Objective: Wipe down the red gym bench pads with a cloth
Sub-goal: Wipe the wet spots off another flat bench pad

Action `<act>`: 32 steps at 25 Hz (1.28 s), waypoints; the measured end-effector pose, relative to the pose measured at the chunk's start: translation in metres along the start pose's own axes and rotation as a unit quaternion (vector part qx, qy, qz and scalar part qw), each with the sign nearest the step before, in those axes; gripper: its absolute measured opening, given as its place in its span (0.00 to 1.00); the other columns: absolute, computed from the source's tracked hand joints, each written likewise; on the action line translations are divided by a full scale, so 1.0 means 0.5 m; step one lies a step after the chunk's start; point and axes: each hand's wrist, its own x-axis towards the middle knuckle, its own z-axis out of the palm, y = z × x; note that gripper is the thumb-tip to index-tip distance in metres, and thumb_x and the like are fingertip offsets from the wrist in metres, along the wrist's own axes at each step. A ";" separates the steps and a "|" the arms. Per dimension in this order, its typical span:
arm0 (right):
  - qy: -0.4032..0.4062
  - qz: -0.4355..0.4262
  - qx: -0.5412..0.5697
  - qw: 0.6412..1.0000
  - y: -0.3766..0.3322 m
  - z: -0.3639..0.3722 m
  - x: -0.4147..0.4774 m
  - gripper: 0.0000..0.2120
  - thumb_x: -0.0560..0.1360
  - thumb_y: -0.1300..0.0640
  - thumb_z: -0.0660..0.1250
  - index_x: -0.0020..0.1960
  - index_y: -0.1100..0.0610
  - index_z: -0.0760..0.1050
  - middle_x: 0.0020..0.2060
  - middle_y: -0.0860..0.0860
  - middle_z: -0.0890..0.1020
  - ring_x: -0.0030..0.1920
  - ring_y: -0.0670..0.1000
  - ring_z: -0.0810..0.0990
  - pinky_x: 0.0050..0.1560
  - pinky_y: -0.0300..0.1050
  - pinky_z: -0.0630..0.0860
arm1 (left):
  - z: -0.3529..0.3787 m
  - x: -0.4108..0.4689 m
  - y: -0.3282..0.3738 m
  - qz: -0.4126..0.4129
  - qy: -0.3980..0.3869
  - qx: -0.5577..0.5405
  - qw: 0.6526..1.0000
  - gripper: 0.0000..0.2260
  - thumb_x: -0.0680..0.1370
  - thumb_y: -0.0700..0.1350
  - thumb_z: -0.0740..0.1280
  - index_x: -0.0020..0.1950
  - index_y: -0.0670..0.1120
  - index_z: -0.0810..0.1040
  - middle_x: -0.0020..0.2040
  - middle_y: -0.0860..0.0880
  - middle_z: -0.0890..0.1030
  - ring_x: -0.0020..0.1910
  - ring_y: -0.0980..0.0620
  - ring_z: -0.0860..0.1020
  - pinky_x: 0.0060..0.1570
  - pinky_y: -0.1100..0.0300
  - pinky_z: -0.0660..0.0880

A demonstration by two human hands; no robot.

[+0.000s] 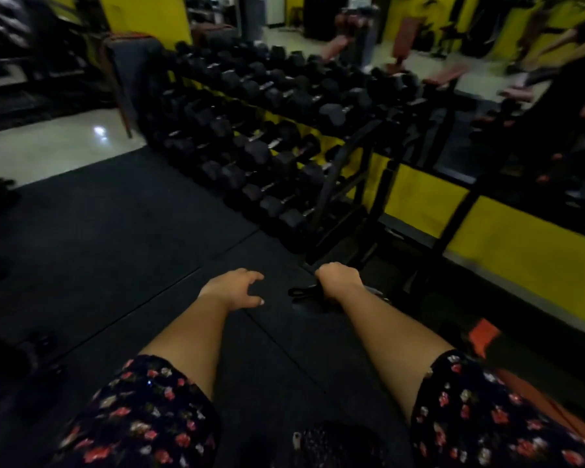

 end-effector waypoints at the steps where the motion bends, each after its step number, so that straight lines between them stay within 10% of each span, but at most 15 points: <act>1: 0.007 -0.020 -0.010 1.000 -0.006 -0.020 0.043 0.14 0.77 0.64 0.61 0.62 0.57 0.74 0.60 0.56 0.76 0.61 0.58 0.74 0.53 0.53 0.74 | -0.017 0.019 -0.021 -0.019 0.003 -0.006 1.000 0.31 0.75 0.59 0.68 0.76 0.56 0.62 0.69 0.51 0.70 0.67 0.50 0.71 0.64 0.49 0.71; 15: 0.016 -0.317 -0.094 0.944 -0.382 -0.163 0.396 0.14 0.77 0.64 0.63 0.61 0.57 0.74 0.59 0.55 0.77 0.59 0.57 0.75 0.50 0.49 0.71 | -0.087 -0.063 -0.356 -0.323 0.071 -0.095 0.939 0.31 0.76 0.60 0.67 0.76 0.56 0.62 0.71 0.49 0.68 0.69 0.47 0.69 0.65 0.47 0.71; 32: 0.068 -0.547 -0.177 0.815 -1.097 -0.316 0.558 0.13 0.78 0.63 0.61 0.61 0.56 0.74 0.61 0.54 0.75 0.62 0.57 0.72 0.56 0.52 0.71 | -0.162 -0.270 -0.856 -0.497 0.159 -0.177 0.835 0.33 0.75 0.58 0.69 0.77 0.54 0.61 0.73 0.50 0.65 0.69 0.46 0.68 0.64 0.47 0.71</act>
